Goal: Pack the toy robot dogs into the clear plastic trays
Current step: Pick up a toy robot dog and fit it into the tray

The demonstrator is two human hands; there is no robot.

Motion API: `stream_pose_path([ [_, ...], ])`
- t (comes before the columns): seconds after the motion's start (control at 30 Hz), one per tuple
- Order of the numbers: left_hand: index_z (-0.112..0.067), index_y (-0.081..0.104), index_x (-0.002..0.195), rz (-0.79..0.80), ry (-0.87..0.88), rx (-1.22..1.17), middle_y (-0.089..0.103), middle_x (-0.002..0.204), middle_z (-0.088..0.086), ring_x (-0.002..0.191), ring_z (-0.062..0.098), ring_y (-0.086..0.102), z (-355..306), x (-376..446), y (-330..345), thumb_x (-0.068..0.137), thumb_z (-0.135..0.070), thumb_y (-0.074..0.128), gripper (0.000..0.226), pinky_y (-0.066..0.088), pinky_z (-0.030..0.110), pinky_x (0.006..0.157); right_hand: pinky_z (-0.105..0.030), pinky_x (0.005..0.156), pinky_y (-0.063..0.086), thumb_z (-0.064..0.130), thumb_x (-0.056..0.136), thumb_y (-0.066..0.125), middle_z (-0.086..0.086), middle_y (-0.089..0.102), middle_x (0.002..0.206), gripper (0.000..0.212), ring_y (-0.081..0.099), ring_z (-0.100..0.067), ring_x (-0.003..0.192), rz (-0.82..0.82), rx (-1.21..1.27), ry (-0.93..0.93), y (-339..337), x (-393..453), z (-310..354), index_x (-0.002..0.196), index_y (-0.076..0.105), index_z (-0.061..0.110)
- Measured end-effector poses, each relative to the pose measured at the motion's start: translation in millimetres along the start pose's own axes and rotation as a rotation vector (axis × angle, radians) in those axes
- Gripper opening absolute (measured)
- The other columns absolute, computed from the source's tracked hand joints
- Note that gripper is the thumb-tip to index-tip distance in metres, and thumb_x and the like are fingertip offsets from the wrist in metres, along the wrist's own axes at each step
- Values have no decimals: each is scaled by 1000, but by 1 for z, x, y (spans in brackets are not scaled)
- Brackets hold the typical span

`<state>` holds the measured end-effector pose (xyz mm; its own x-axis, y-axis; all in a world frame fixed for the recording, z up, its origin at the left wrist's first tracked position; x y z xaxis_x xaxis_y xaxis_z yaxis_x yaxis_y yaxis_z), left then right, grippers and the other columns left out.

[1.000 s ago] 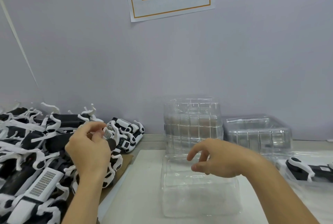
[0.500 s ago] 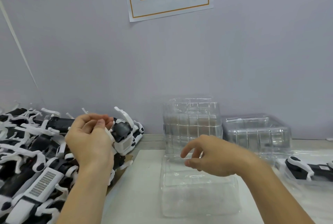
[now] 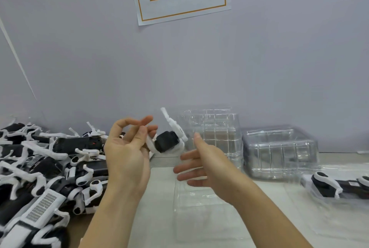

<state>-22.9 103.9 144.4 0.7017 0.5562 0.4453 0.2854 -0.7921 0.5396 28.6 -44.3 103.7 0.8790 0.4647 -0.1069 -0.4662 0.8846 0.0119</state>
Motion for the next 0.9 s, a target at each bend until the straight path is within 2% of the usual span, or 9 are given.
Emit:
stream_pose_path([
  [0.1,-17,57,100,258,25,58,75,108,9,76,19,71,5,-6,9,87,0,60,22,58,24,74,-33,67,58,67,97,38,-19,76,92,69,75,-31,84,80,259,64,1,-4,1,115,64,5],
  [0.2,-27,59,113,512,48,198,69,127,7,88,24,74,6,-9,11,85,-7,68,36,58,31,85,-36,69,59,46,97,52,-22,74,100,47,73,-39,89,152,441,27,-4,-7,5,117,68,7],
  [0.3,-32,60,124,663,36,353,71,124,8,110,29,70,4,-10,9,90,-10,64,41,54,40,98,-38,77,58,29,92,62,-16,72,97,25,71,-38,91,228,477,-25,-10,-9,8,105,73,10],
  [0.4,-27,66,126,595,82,367,76,110,8,113,31,69,3,-10,8,93,-15,59,35,50,47,100,-41,80,58,21,93,63,-15,69,96,21,70,-34,86,212,450,-15,-16,-8,6,108,70,9],
  [0.53,-25,79,95,229,186,398,78,92,5,91,25,75,5,-3,2,97,-6,53,33,58,29,81,-40,74,58,16,94,60,-15,67,97,30,67,-27,81,185,334,-4,-28,-6,2,120,65,1],
  [0.63,-30,77,81,46,137,448,74,90,-2,86,20,70,12,1,-3,98,-3,55,38,56,30,70,-30,59,55,13,96,53,-17,69,86,23,65,-21,69,176,185,-69,-32,-8,6,114,61,0],
  [0.77,-38,71,106,182,-163,343,66,117,-7,96,15,70,30,-4,6,99,-27,59,17,58,36,76,-28,62,52,24,80,60,-15,69,87,28,64,-15,67,64,-239,-272,-36,-11,12,107,62,19],
  [0.83,-45,69,113,303,-245,286,71,113,-14,94,10,71,36,-9,12,95,-34,65,21,58,33,76,-31,64,54,18,83,64,-7,67,83,24,64,-15,66,59,-420,-354,-37,-13,16,105,61,25],
  [0.9,-46,68,115,402,-275,295,73,111,-9,98,13,71,40,-13,16,89,-41,67,27,56,30,75,-36,70,55,15,85,66,2,66,82,23,64,-14,70,73,-606,-411,-39,-15,19,102,63,30],
])
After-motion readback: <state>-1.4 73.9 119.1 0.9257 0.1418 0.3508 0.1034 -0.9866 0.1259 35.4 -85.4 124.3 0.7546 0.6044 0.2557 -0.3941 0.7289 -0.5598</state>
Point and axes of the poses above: each hand's wrist, its own x-axis towards the middle knuckle, its own y-axis out of the palm, z = x × y, the point moved 3 cm from there along x, towards the middle knuckle
